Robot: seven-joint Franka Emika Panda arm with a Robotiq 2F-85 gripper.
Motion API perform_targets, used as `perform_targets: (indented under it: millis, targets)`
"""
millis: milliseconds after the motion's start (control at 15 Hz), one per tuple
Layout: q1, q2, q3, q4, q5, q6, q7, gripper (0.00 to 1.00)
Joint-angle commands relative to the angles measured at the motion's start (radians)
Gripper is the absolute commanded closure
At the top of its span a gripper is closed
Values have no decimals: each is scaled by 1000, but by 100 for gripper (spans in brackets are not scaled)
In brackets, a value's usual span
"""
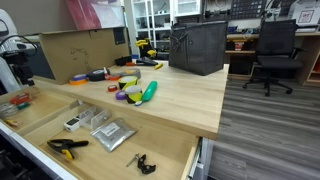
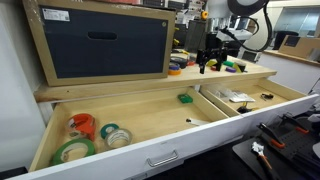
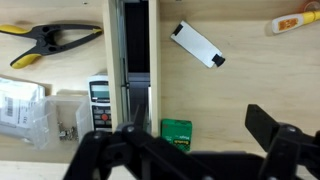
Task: Put the green tape from the counter in the topmost drawer on the left.
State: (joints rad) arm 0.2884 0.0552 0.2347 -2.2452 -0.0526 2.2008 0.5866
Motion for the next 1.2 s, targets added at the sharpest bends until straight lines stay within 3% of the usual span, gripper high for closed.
perform_targets:
  millis: [0, 733, 1133]
  targets:
    - [-35, -11, -19, -10, 12, 26, -84, 0]
    - [-110, -18, -73, 31, 28, 38, -406, 0]
    - [-131, -84, -84, 65, 69, 7, -491, 0]
